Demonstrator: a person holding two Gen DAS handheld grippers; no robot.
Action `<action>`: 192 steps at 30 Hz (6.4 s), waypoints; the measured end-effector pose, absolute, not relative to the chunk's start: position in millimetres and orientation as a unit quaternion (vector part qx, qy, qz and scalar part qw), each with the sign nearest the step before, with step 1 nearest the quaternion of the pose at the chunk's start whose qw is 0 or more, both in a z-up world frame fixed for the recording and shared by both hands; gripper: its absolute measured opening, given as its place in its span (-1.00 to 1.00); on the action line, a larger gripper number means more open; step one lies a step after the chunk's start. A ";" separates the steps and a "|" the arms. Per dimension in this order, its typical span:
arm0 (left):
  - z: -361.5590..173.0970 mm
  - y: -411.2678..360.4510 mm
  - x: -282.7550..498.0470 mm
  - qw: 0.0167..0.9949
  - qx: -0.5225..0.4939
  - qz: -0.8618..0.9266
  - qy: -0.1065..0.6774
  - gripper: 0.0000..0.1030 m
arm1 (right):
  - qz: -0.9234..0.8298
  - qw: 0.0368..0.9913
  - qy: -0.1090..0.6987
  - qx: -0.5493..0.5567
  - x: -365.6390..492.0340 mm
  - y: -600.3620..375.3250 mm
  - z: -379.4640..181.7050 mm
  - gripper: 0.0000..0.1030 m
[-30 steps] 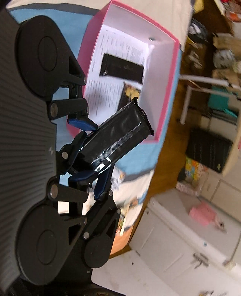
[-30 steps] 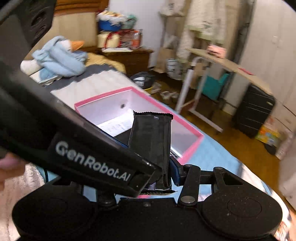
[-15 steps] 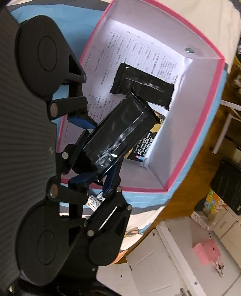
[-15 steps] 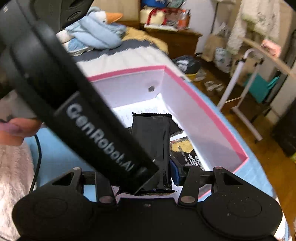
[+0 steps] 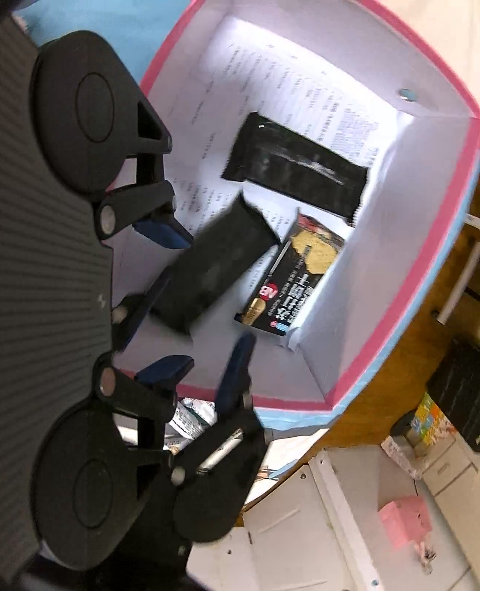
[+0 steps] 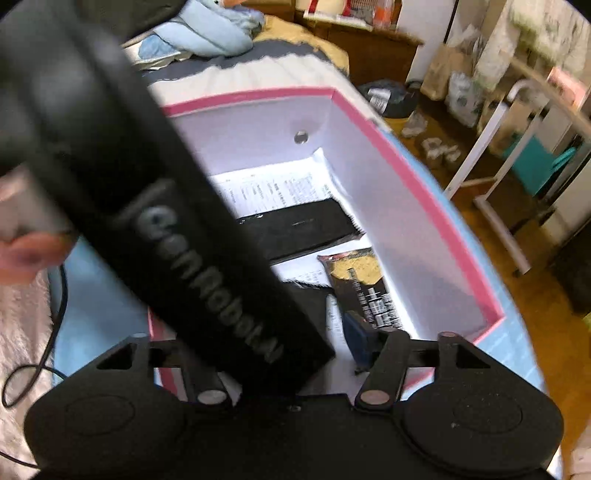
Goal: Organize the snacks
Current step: 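Move both tools back toward the white snack bars, then grasp a white snack bar with the left tool while the right tool grasps another, then carry both white bars into the pink box and open both tools, then withdraw both tools from the box toward the remaining white bars, then grasp a white snack bar with the left tool while the right tool grasps another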
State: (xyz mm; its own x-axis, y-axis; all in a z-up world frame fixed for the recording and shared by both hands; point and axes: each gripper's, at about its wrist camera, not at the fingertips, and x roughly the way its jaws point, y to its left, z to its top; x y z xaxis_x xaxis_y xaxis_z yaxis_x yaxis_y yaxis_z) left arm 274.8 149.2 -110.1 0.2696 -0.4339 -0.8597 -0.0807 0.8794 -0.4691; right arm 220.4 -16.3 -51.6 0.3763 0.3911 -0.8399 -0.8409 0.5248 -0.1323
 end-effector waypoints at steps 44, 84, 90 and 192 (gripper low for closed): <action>-124.1 -88.4 218.1 0.824 0.145 -0.305 0.455 0.13 | 0.171 0.877 0.432 -0.124 150.0 -270.5 -90.5 0.47; -131.6 -78.4 188.7 0.831 0.134 -0.293 0.453 -0.46 | 0.006 0.890 0.453 0.045 107.0 -258.4 -124.7 -0.35; -110.1 -65.9 163.3 0.820 0.125 -0.295 0.474 -0.46 | 0.042 0.885 0.455 0.091 79.1 -244.6 -106.1 -0.35; -156.5 -105.9 267.7 0.856 0.151 -0.197 0.454 0.01 | -0.029 0.950 0.310 -0.001 61.9 -303.1 -85.3 0.38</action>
